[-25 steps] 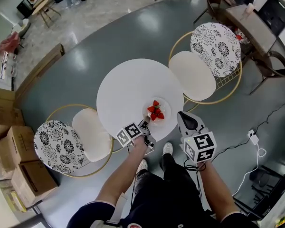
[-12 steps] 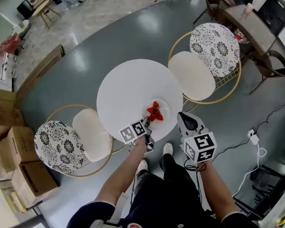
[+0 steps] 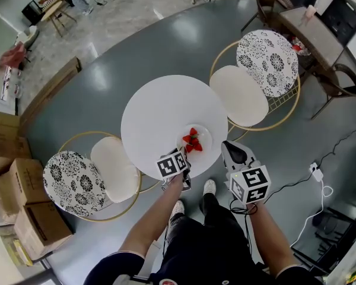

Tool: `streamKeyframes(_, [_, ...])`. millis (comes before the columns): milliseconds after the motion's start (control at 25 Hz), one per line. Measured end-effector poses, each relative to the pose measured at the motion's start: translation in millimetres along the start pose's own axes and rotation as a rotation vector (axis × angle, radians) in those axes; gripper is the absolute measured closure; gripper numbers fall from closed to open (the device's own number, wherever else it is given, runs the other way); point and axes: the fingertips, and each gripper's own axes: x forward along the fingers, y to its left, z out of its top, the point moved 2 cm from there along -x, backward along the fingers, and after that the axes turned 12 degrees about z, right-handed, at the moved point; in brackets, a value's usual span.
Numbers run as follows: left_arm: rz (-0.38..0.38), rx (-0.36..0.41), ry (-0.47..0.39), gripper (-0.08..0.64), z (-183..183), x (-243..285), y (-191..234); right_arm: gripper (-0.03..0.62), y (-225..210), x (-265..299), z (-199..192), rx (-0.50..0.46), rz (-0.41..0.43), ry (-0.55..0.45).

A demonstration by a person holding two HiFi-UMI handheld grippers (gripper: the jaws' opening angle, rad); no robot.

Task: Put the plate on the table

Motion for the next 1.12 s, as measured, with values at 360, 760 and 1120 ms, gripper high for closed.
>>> streamKeyframes(360, [-0.027,0.124,-0.073,0.466,15,-26,-3,0.588,11,-1,13,-0.005,0.011,-0.032])
streamKeyframes(760, [-0.160,0.368,-0.307,0.468,51,-110,-28,0.588,43,-2,39,-0.038,0.034,-0.102])
streamKeyframes(1120, [-0.274,0.501,-0.469,0.542,57,-188,-56,0.588,72,-8,56,-0.080,0.035,-0.155])
